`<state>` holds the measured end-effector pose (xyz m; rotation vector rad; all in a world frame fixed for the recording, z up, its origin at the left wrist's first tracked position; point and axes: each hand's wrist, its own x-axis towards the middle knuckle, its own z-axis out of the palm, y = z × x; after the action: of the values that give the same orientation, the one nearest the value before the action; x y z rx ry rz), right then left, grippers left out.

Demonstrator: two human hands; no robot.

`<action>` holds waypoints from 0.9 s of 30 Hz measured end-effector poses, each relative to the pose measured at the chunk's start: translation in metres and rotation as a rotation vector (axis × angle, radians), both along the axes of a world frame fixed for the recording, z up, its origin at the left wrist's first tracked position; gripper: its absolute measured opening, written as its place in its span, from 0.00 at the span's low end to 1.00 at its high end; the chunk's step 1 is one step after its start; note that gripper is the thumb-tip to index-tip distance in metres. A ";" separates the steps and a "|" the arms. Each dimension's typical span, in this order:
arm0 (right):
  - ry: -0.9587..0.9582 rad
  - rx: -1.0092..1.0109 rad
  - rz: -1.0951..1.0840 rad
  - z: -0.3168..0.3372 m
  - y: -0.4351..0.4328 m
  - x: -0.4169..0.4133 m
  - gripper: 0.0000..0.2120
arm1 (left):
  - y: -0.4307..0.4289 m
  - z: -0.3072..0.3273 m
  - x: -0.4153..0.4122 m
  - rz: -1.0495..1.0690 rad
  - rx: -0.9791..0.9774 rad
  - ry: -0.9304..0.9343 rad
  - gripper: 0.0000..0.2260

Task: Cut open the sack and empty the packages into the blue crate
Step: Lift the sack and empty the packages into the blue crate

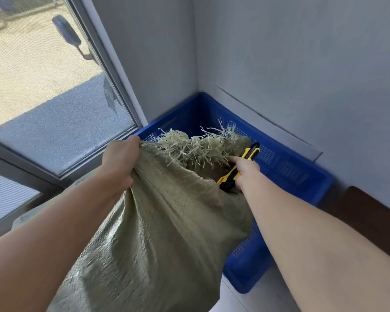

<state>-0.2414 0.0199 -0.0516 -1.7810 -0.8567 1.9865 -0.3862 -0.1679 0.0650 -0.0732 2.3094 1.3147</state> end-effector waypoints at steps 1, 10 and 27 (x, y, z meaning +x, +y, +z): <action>0.004 0.016 -0.006 0.000 0.003 0.000 0.18 | 0.003 0.001 0.000 -0.003 -0.003 0.005 0.05; 0.030 0.265 0.195 0.026 -0.002 -0.001 0.13 | 0.034 -0.003 0.005 0.045 0.068 -0.029 0.04; 0.372 0.312 0.597 0.077 -0.047 -0.034 0.14 | 0.073 -0.003 0.006 -0.156 0.065 -0.135 0.07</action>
<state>-0.2754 -0.0274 0.0258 -1.0040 -1.5853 2.2560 -0.3798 -0.0946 0.0615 0.0377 2.1133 1.2648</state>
